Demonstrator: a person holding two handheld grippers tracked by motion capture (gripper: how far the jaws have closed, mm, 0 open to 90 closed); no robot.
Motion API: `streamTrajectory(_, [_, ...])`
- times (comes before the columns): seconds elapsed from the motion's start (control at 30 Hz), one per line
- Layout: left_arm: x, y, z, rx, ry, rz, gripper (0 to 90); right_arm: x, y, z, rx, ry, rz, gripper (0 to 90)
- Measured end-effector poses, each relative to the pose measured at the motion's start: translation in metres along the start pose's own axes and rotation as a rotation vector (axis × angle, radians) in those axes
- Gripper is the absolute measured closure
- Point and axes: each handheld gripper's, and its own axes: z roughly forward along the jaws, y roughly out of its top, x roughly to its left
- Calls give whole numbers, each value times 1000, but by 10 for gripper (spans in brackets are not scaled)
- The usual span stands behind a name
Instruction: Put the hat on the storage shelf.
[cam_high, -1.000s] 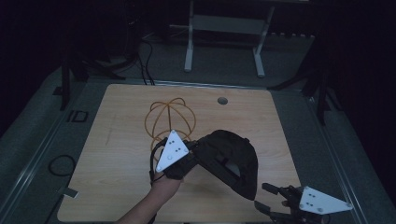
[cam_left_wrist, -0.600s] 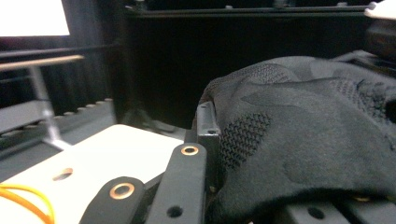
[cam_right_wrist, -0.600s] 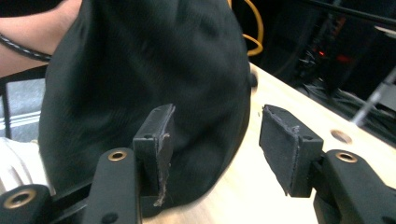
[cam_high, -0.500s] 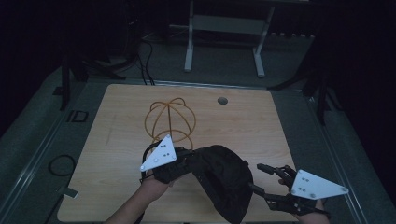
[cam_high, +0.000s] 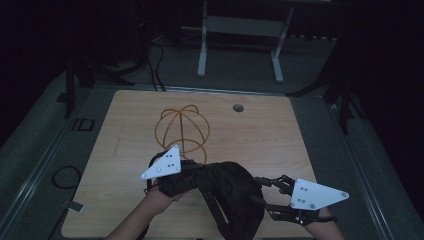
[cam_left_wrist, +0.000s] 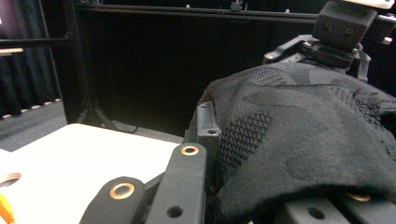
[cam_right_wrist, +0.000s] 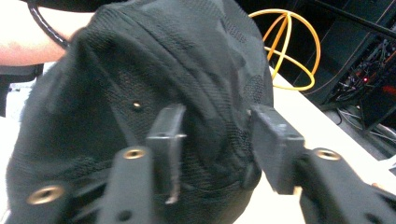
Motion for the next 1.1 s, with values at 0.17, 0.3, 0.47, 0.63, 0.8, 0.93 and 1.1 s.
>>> streamTrajectory(0.17, [-1,2,2,10,-3,13,881,3,1,3,-2,10,-27,735])
streamTrajectory(0.3, [1,2,3,8,2,8,881,3,2,6,14,23,-27,845])
streamTrajectory(0.47, [4,0,4,31,20,8,880,1,2,7,17,26,5,873])
streamTrajectory(0.63, [5,0,5,56,30,30,876,-3,2,0,-34,46,55,877])
streamTrajectory(0.8, [2,1,7,83,68,58,846,-5,2,-7,-55,42,75,877])
streamTrajectory(0.93, [1,3,6,102,106,70,709,-7,2,-12,-68,34,90,878])
streamTrajectory(1.1, [0,6,2,130,166,82,644,-12,0,-19,-68,-22,107,877])
